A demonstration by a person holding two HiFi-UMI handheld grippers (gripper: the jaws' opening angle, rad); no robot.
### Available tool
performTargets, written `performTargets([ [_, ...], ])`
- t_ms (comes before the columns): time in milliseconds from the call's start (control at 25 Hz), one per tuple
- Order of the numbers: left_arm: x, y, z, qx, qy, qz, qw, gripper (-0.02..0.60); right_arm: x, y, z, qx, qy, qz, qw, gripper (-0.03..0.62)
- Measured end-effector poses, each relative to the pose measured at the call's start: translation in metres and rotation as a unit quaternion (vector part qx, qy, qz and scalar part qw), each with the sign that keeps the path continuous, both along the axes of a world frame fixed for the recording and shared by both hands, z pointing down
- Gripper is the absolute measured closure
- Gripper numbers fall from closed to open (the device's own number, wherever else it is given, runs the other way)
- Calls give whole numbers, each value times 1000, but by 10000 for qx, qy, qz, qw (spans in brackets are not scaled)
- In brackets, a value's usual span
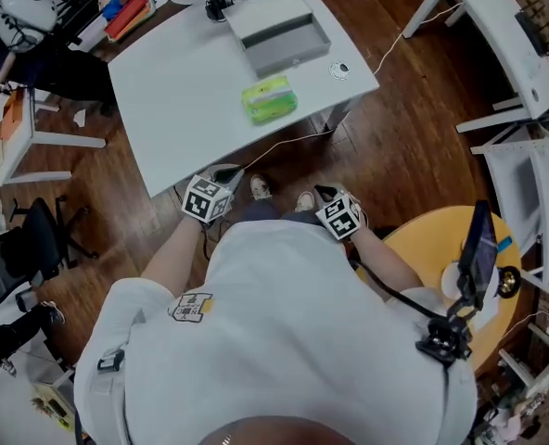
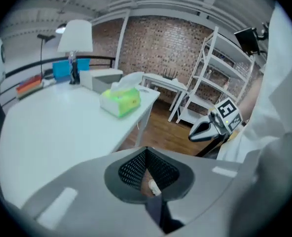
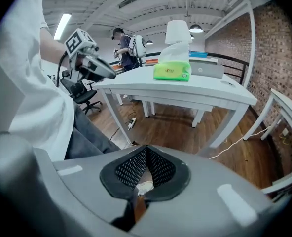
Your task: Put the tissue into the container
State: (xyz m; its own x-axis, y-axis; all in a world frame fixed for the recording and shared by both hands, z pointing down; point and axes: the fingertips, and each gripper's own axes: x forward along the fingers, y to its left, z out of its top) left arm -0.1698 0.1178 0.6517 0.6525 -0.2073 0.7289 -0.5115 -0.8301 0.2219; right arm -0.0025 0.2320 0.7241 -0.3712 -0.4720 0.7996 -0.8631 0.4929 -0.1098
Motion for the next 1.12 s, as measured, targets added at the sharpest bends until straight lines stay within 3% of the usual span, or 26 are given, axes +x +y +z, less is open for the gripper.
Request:
performTargets([
  [120,28,-53,-31,733,6,295,9969,581,1,-28,-5,183,48,-167,9997,594],
  [240,54,-94,-50,1254,-11,691,9897,518,5,-65,-22,539,179,-328,9978,594],
  [360,64,-122,-56,1474,-77,1049,9835,490,2,-117,-53,1099,344,-555,9918,594],
  [440,68,-130,-48,1444,-146,1418,9792,440,5,-153,-77,1478,557,-730,9847,593],
  [480,70,-132,-40,1400,-246,1675,9756,360,7,-169,-87,1614,687,-864,9807,590],
  [560,71,-135,-24,1355,-588,2229,9636,155,6,-200,-98,1765,936,-1227,9721,382],
  [600,71,-137,-18,1397,-739,2469,9561,118,4,-214,-101,1817,1068,-1429,9671,311],
  [720,76,-139,-9,1559,-831,2864,9417,112,-2,-241,-106,1922,1449,-2154,9464,241],
  [880,86,-135,-3,1465,-770,2891,9429,112,-9,-253,-94,1585,1670,-3217,9184,183],
  [1120,80,-150,16,1254,-960,2203,9626,112,-13,-267,-67,1111,1650,-4313,8800,100],
])
